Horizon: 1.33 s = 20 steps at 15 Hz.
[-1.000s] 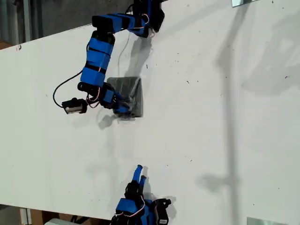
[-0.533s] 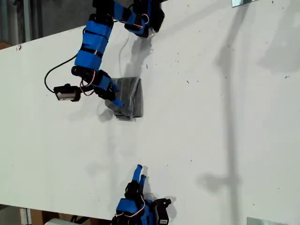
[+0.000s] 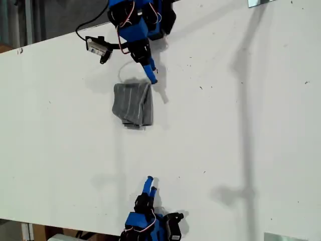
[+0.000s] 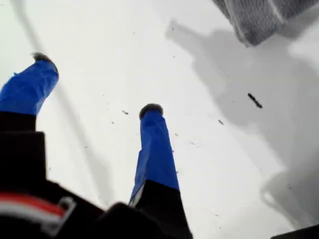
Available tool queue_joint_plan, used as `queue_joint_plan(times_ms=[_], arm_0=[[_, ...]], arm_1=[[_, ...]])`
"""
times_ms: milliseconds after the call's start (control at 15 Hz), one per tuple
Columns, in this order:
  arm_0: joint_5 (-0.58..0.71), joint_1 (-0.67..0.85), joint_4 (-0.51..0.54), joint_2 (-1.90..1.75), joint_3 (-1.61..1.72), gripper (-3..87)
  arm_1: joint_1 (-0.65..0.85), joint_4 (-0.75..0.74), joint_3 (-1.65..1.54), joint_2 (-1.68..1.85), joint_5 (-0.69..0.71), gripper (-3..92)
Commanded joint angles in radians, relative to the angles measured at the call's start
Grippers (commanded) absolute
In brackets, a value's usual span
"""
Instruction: Grasp corners of a square towel and fold twice.
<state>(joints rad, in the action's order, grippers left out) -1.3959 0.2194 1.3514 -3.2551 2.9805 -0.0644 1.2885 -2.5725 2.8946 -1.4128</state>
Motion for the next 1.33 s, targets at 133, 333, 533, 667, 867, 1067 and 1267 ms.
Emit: queue_joint_plan(times_ms=[133,333,533,667,867,1067,1267], arm_0=[[-0.012,0.021,-0.06,-0.071,0.084,25.5],[-0.058,0.005,-0.031,-0.186,0.12,24.8],[-0.137,-0.025,-0.028,-0.183,0.127,24.7],[-0.153,-0.035,-0.029,-0.192,0.129,24.3],[0.064,-0.098,-0.034,-0.202,0.132,23.9],[0.342,-0.1,-0.048,-0.207,0.137,21.9],[0.341,-0.1,-0.048,-0.207,0.137,19.2]], arm_1=[[-0.106,0.097,-0.149,0.39,-0.074,23.4],[-0.147,0.069,-0.256,0.39,-0.132,23.4],[-0.238,0.103,-0.342,0.385,-0.29,23.3],[-0.305,0.104,-0.334,0.383,-0.288,23.1],[-0.27,0.124,-0.325,0.387,-0.213,23.1],[-0.218,0.149,-0.325,0.388,-0.074,23.1],[-0.199,0.149,-0.325,0.388,-0.074,23.1]])
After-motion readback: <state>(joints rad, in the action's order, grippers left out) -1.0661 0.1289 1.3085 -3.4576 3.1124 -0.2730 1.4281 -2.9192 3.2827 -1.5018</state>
